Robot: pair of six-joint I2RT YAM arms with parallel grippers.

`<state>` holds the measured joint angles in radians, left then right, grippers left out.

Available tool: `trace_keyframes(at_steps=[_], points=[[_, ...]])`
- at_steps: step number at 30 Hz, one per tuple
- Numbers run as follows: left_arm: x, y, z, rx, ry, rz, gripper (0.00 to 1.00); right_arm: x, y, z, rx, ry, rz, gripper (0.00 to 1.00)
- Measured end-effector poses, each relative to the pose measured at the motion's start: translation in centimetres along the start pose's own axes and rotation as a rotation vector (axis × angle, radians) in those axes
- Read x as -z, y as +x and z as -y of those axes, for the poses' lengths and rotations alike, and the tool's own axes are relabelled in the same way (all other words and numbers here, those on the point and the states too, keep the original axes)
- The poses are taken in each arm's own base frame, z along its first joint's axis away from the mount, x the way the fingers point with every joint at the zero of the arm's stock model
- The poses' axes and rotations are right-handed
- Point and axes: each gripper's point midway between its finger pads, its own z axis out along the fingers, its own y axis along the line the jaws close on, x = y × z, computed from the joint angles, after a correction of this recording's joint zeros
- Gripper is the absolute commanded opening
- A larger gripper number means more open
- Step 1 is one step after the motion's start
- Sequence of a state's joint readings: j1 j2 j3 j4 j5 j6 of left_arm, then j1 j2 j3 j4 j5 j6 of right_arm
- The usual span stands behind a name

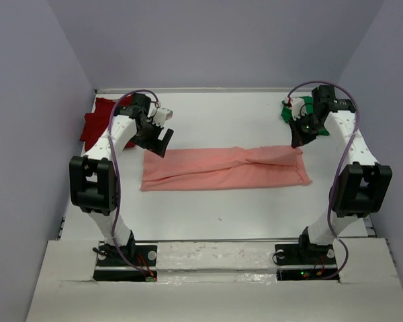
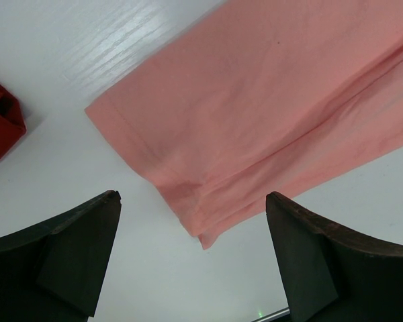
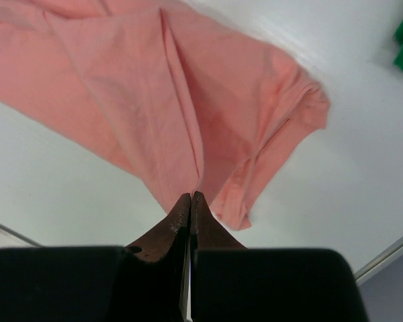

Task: Fold and stack the t-shirts
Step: Fold the other side of the tshirt into a rectangle

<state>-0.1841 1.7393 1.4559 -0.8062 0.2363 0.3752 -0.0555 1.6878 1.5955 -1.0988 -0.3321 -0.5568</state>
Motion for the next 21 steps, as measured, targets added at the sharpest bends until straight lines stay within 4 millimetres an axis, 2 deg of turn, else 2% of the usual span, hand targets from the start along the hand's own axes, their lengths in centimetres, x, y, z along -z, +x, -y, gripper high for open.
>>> trace_keyframes(at_steps=[5, 14, 15, 17, 18, 21], points=[[0.1, 0.0, 0.0, -0.001, -0.001, 0.002, 0.99, -0.1, 3.3, -2.2, -0.023, -0.06, -0.069, 0.0], [0.0, -0.1, 0.4, -0.009, 0.004, -0.001, 0.99, -0.8, 7.0, -4.4, -0.051, -0.135, -0.158, 0.0], [0.0, -0.1, 0.5, -0.01, 0.004, -0.001, 0.99, -1.0, 7.4, -4.6, -0.056, -0.144, -0.17, 0.02], [0.0, -0.1, 0.5, -0.009, 0.005, -0.001, 0.99, -1.5, 8.4, -5.0, -0.065, -0.162, -0.197, 0.19], [0.0, -0.1, 0.5, -0.009, 0.005, -0.001, 0.99, -1.7, 9.1, -5.3, -0.073, -0.174, -0.216, 0.38], [0.0, -0.1, 0.6, -0.01, 0.005, -0.002, 0.99, -2.3, 10.6, -5.9, -0.086, -0.204, -0.261, 0.58]])
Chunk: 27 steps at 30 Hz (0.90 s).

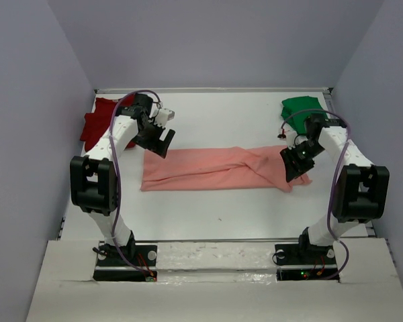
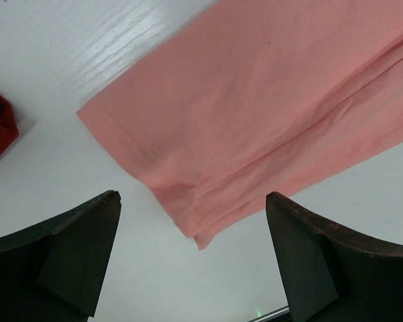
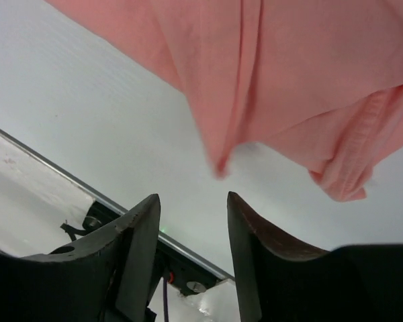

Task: Fold and stack the t-shirts
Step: Fold the other side of the tshirt into a rectangle

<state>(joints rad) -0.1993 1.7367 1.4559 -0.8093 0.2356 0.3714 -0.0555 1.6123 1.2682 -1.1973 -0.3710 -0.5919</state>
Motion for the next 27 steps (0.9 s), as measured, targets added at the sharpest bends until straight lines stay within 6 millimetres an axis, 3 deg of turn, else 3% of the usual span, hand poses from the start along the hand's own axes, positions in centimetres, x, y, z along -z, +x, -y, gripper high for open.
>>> trace_keyframes(at_steps=[2, 3, 4, 11, 19, 27], points=[[0.0, 0.0, 0.1, -0.002, 0.001, 0.0, 0.99, -0.5, 0.8, -0.2, -0.013, -0.012, -0.027, 0.65], [0.0, 0.0, 0.1, -0.002, 0.001, 0.0, 0.99, -0.8, 1.2, -0.2, -0.016, -0.02, -0.042, 0.77], [0.0, 0.0, 0.1, -0.002, 0.001, 0.0, 0.99, -0.9, 1.3, -0.3, -0.017, -0.021, -0.047, 0.82], [-0.1, -0.1, 0.5, -0.006, 0.006, -0.003, 0.99, -0.7, 1.4, -0.2, -0.018, -0.019, -0.059, 0.83], [-0.1, -0.1, 0.6, -0.006, 0.007, -0.003, 0.99, 1.5, -4.1, -0.2, 0.041, -0.028, 0.102, 0.77], [-0.2, -0.3, 0.9, -0.012, 0.012, 0.002, 0.99, -2.6, -7.3, -2.6, 0.117, -0.155, 0.069, 0.76]])
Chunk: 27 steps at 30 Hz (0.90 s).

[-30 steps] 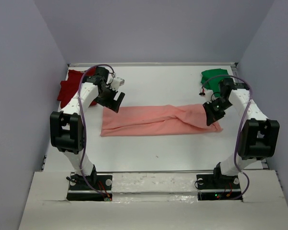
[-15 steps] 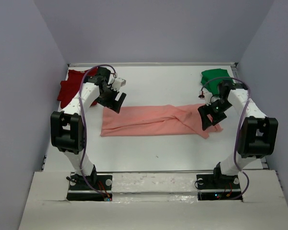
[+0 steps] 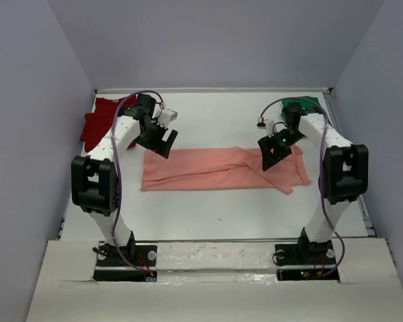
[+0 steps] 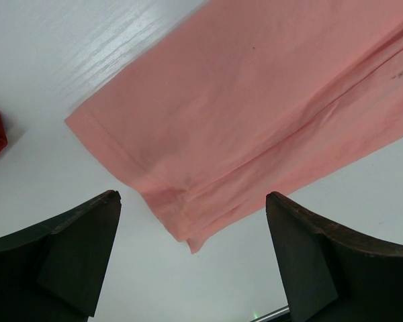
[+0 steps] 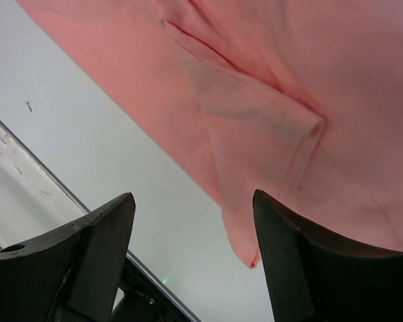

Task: Fold and stack the t-shirts
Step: Fold the other side of the tshirt into a rectangle

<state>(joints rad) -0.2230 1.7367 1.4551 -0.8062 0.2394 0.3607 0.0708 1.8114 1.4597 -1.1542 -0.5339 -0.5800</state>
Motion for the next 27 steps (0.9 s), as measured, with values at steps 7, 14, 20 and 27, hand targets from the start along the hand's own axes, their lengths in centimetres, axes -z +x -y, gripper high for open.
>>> trace_keyframes(at_steps=[7, 14, 20, 27], points=[[-0.5, 0.4, 0.3, 0.002, 0.015, -0.006, 0.99, -4.9, -1.0, -1.1, 0.05, -0.099, -0.077, 0.76], [-1.2, 1.5, 0.5, 0.007, 0.025, -0.031, 0.99, -5.1, -3.3, -0.3, 0.084, -0.094, -0.04, 0.76], [-1.4, 1.6, 0.5, 0.007, 0.026, -0.033, 0.99, -4.1, -5.0, 0.1, 0.114, -0.065, -0.002, 0.76], [-1.4, 1.5, 0.5, 0.007, 0.025, -0.029, 0.99, -3.9, -5.0, 0.9, 0.128, -0.02, -0.017, 0.77]])
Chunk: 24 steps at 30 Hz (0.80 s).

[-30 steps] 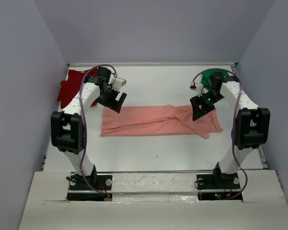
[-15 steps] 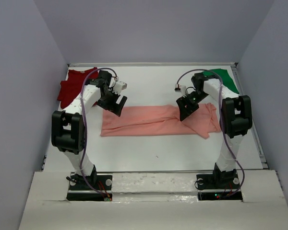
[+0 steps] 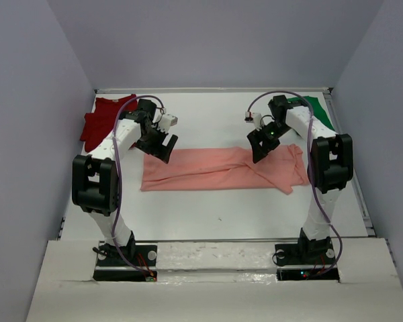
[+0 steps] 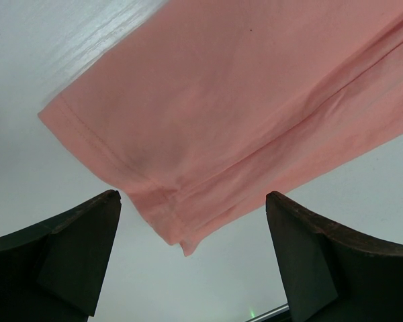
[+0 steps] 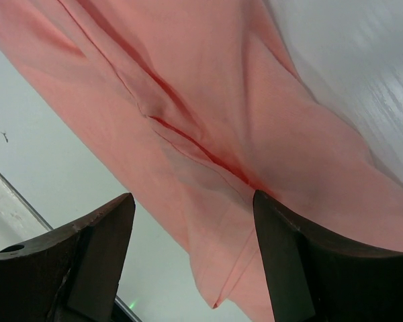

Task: Fold and stack the t-shirts
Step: Fold the other side of the tshirt into a rectangle

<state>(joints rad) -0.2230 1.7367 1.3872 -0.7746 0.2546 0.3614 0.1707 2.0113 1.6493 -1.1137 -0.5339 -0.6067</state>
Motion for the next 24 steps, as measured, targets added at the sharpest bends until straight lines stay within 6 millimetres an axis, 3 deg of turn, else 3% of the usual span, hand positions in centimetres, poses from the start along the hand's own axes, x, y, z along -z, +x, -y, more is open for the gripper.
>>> trace_keyframes(at_steps=[12, 14, 20, 21, 24], points=[[-0.1, 0.2, 0.0, 0.002, 0.002, -0.005, 0.99, -0.6, 1.3, 1.4, 0.016, 0.059, -0.053, 0.77], [-0.1, 0.2, 0.0, 0.001, 0.002, -0.006, 0.99, -0.7, 1.5, 1.7, 0.019, 0.071, -0.062, 0.68], [-0.1, 0.2, 0.0, 0.001, 0.002, -0.006, 0.99, -1.3, 2.1, 2.4, 0.018, 0.086, -0.086, 0.06], [-0.1, 0.2, 0.0, 0.001, 0.002, -0.006, 0.99, -1.5, 2.2, 2.6, 0.015, 0.086, -0.091, 0.0], [-0.1, 0.2, 0.0, 0.001, 0.002, -0.006, 0.99, -1.7, 2.4, 2.7, 0.007, 0.088, -0.099, 0.0]])
